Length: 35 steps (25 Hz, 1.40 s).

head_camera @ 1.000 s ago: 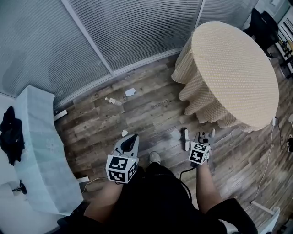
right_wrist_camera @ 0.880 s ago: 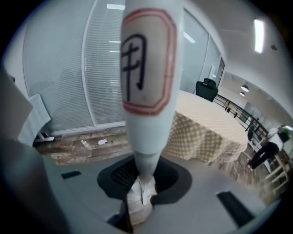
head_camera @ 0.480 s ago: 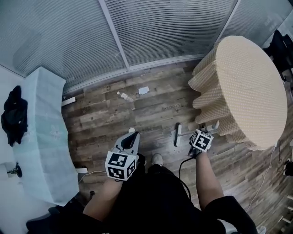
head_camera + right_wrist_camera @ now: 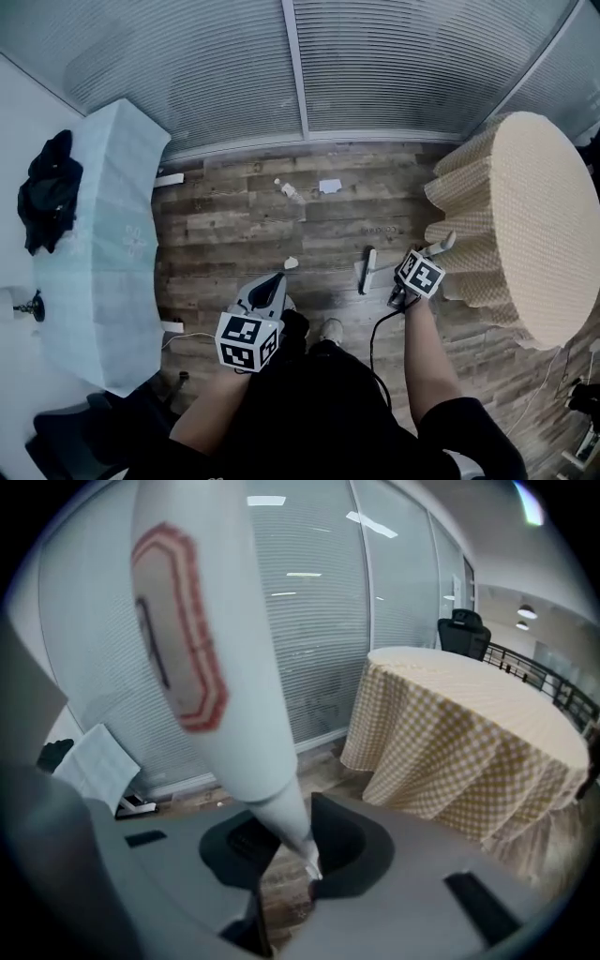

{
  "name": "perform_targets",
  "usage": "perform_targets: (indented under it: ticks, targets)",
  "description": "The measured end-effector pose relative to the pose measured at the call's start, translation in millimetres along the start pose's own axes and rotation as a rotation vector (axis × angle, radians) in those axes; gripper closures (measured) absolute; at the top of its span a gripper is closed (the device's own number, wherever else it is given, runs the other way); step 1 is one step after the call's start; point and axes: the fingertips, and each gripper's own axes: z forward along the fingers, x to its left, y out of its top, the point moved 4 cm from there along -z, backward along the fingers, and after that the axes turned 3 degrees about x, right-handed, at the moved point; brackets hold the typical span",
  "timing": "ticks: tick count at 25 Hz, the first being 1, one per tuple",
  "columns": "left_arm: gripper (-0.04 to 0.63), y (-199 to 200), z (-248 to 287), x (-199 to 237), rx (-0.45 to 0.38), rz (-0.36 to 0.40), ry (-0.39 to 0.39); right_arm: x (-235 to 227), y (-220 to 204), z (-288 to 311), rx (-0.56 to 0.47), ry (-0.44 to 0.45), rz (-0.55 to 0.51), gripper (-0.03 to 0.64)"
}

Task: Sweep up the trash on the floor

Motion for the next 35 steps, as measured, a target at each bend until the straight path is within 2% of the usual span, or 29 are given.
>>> perform_targets:
  ticks: [16, 20, 28, 35]
  targets:
    - [0.600, 0.0, -21.2, 59.8, -0.039, -0.083, 0.094, 155.8, 15.2, 24.3, 0.033, 0.216, -0.169, 0.529]
    - [0.600, -3.9, -28.4, 71.0, -0.054, -0.107, 0.110, 196.0, 10.8, 13.3, 0.054, 0.278, -0.212, 0.529]
    - [0.600, -4.9, -38.7, 99.4, -0.108, -0.180, 0.148, 288.3, -1.6, -19.9, 0.078, 0.434, -0.372, 0.529]
    - [0.600, -6.7, -54.5, 131.3, -0.152, -0.253, 0.175, 337.5, -15.5, -35.2, 0.123, 0.503, -0.397, 0.529]
